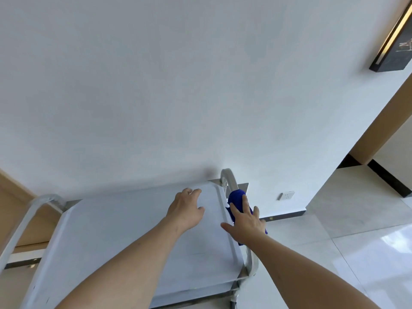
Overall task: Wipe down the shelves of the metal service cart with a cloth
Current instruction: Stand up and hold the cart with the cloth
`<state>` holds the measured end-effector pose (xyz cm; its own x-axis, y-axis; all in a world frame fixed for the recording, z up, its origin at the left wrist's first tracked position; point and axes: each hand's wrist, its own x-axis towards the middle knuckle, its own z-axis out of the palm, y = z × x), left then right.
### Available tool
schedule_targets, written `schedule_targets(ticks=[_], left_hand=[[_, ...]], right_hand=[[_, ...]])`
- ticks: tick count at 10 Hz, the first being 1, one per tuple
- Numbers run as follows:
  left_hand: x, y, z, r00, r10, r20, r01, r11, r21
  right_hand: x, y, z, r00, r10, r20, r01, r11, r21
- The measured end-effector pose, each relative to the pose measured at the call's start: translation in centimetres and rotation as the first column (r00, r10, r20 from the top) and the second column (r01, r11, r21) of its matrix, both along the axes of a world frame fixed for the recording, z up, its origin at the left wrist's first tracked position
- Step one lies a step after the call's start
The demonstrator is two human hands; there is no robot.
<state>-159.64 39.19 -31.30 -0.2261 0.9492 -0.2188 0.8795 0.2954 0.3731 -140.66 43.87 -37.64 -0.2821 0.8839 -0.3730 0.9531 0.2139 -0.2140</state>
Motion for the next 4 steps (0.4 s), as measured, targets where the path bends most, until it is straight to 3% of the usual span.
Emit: schedule_targets(ticks=[2, 4], left_hand=[[-0.3, 1.2, -0.3, 1.0, 0.01, -0.006, -0.01, 0.999, -0.033], [1.3, 1.8, 2.8, 1.0, 0.012, -0.027, -0.011, 0.999, 0.046]], right_hand=[[0.1, 0.7, -0.9, 0.999, 0.037, -0.026, -0.038, 0.999, -0.023], [0.3, 1.6, 2.8, 0.996, 0.075, -0.057, -0.075, 0.997, 0.007]])
